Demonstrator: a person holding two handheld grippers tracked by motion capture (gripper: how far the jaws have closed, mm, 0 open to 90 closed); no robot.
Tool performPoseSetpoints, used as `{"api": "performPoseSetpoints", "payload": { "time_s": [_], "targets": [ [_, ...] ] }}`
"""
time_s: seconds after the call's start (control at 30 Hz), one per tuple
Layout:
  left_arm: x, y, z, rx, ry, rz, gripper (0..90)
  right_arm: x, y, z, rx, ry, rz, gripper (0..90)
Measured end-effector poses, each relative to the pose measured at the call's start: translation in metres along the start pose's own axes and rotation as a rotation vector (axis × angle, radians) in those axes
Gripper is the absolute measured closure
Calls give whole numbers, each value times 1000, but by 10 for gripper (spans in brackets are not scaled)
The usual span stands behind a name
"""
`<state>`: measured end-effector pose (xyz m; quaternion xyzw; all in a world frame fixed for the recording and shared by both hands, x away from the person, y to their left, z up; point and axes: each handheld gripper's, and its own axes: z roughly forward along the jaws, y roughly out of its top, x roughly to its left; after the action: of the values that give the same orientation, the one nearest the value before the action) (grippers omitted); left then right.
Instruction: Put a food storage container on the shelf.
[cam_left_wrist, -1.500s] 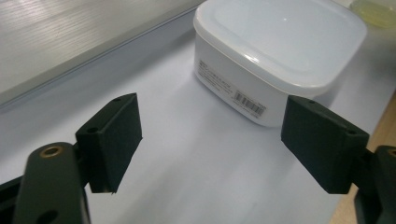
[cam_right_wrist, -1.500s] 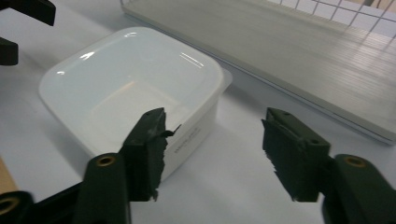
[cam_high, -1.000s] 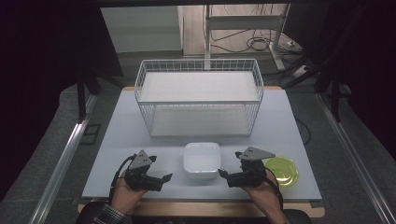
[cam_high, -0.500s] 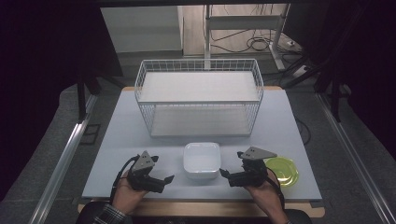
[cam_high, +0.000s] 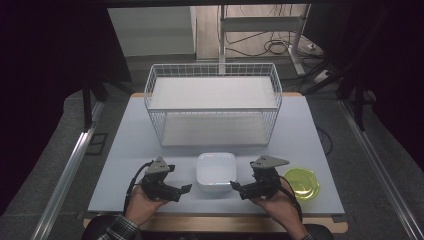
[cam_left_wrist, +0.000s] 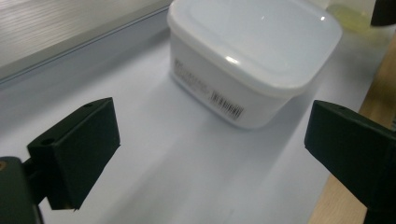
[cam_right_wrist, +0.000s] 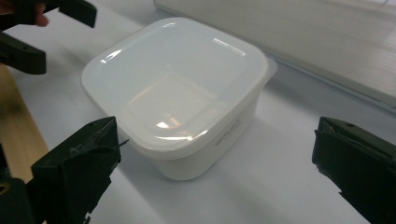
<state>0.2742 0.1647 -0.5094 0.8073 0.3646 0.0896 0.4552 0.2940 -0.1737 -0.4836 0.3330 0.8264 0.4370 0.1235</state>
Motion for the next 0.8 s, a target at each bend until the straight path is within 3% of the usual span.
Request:
{"api": "performPoseSetpoints", "payload": {
  "time_s": [0.27, 0.5, 0.57, 0.8],
  "targets": [
    [2, 16, 16, 10, -63, -31, 40, -4, 11, 7, 16, 56, 38, 87],
    [7, 27, 35, 44, -113, -67, 99, -8, 14, 25, 76, 81, 73, 136],
    [9, 30, 41, 52, -147, -88, 115, -9, 14, 28, 88, 97, 94, 151],
    [9, 35, 54, 77, -205, -118, 108, -17, 17, 39, 120, 171, 166, 197]
  ]
}}
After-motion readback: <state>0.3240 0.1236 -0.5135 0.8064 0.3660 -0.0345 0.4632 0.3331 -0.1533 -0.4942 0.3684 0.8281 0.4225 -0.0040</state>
